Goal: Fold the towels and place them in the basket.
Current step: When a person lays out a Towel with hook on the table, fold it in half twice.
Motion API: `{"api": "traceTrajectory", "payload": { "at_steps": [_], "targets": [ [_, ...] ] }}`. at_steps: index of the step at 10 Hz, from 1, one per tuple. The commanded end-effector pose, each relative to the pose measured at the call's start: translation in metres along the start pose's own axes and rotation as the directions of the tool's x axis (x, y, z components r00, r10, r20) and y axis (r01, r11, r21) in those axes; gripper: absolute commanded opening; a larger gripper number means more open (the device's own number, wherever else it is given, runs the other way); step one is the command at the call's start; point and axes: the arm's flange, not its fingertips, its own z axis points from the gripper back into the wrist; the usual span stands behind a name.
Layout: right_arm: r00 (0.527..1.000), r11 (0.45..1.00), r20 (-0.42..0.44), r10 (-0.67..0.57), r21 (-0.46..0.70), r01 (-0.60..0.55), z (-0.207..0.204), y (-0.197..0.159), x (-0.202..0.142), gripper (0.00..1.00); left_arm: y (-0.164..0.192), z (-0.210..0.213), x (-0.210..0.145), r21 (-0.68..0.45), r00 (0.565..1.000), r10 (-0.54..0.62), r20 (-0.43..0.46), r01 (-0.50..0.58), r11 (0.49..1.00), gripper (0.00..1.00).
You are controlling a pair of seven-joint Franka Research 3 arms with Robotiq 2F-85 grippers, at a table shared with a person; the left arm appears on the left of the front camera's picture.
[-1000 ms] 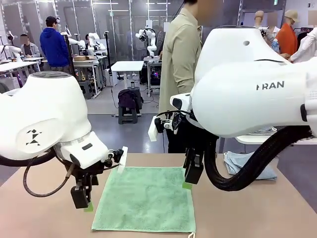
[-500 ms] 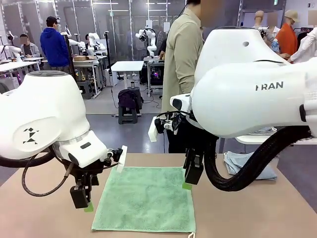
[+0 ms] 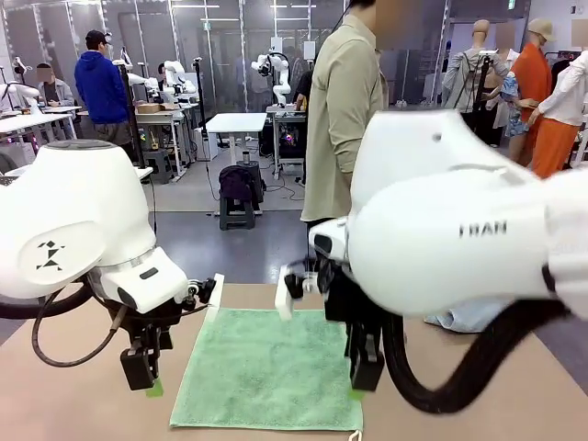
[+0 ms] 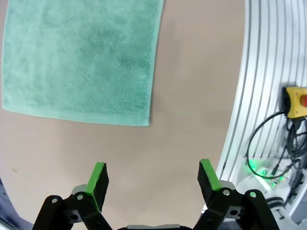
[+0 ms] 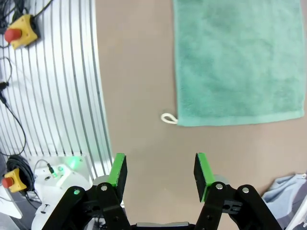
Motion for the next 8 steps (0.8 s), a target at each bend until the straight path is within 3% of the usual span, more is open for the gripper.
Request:
{"api": "traceTrajectory", "payload": {
  "at_steps": [1,4,8],
  "targets": [
    [0.999,0.999,0.006,0.032,0.031,-0.032,-0.025,0.012,-0.003,0.71,-0.003,-0.013,0.000,0.027,1.000,-0.012,-0.015,0.012,1.000,0.95],
    [1.000,1.000,0.002,-0.023,-0.002,0.023,-0.072,0.014,0.004,0.71,0.008,-0.049,0.003,0.007,0.999,-0.016,-0.043,0.016,1.000,0.95],
    [0.997,0.997,-0.039,-0.070,-0.018,0.069,-0.107,0.003,0.013,0.71,-0.006,-0.084,-0.010,-0.011,0.997,-0.049,-0.051,0.049,0.999,0.95]
  ]
}}
